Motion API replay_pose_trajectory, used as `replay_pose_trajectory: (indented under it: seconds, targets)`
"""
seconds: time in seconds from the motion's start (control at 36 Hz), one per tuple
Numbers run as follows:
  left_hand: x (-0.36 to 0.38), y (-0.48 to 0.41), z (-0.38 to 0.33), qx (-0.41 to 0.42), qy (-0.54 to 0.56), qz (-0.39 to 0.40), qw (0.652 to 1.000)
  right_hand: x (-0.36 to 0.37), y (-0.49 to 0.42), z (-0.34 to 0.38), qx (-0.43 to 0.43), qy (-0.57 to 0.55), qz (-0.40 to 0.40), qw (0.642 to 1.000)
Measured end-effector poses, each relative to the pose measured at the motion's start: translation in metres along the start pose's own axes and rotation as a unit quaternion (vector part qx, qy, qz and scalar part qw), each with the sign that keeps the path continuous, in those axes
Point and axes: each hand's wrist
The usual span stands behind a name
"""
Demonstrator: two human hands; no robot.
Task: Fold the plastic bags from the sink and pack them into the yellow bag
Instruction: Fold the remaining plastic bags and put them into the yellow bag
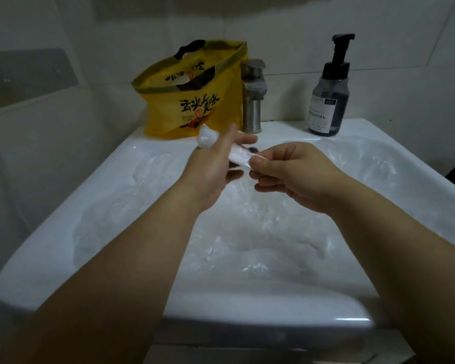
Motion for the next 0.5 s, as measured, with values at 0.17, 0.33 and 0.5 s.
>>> replay_pose_trajectory:
  seconds: [0.17,0.33,0.5]
  targets:
    - [-0.014,-0.005,-0.001,0.002,-0.029,-0.123,0.992,-0.004,0.000,-0.001,0.006,-0.011,0.001,1.000]
    - [-0.021,-0.007,0.006,0.052,-0.207,-0.131,0.968,-0.009,0.000,-0.004,0.006,0.040,-0.006,0.999]
    - [-0.024,0.003,0.002,0.064,-0.318,-0.108,0.940,-0.018,0.000,-0.005,-0.026,0.111,-0.033,0.993]
Point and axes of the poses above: each hand's wrist, its own y-axis away from the middle knuckle, its own x-axis out of the palm, z = x × y, and after that the axes turned 4 degrees about -y, right-handed
